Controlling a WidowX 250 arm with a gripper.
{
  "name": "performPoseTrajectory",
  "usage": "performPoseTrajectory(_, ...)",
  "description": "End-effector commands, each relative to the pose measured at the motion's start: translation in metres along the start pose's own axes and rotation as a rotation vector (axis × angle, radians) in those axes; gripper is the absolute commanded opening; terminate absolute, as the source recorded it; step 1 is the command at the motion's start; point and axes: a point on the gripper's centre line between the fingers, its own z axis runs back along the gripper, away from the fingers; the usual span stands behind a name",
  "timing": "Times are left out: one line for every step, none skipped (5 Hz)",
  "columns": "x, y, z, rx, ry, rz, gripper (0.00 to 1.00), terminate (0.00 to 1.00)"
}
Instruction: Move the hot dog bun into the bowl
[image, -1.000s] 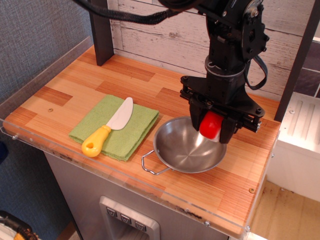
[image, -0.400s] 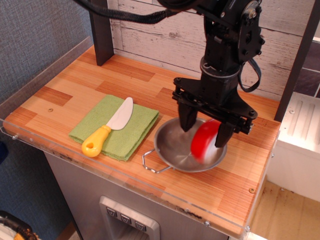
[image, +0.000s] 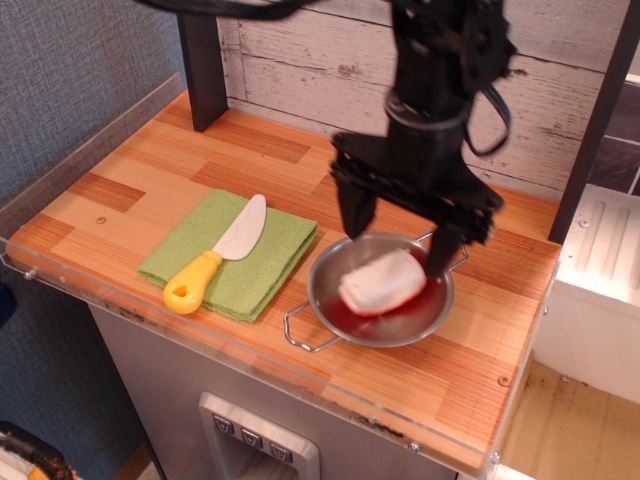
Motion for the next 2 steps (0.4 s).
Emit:
performPoseTrajectory(-0.0050, 0.0529, 0.0331, -0.005, -0.060, 0.142, 1.00, 0.00)
performPoseTrajectory(-0.0070, 0.0587, 0.0300, -0.028, -0.049, 0.148, 1.00, 0.00)
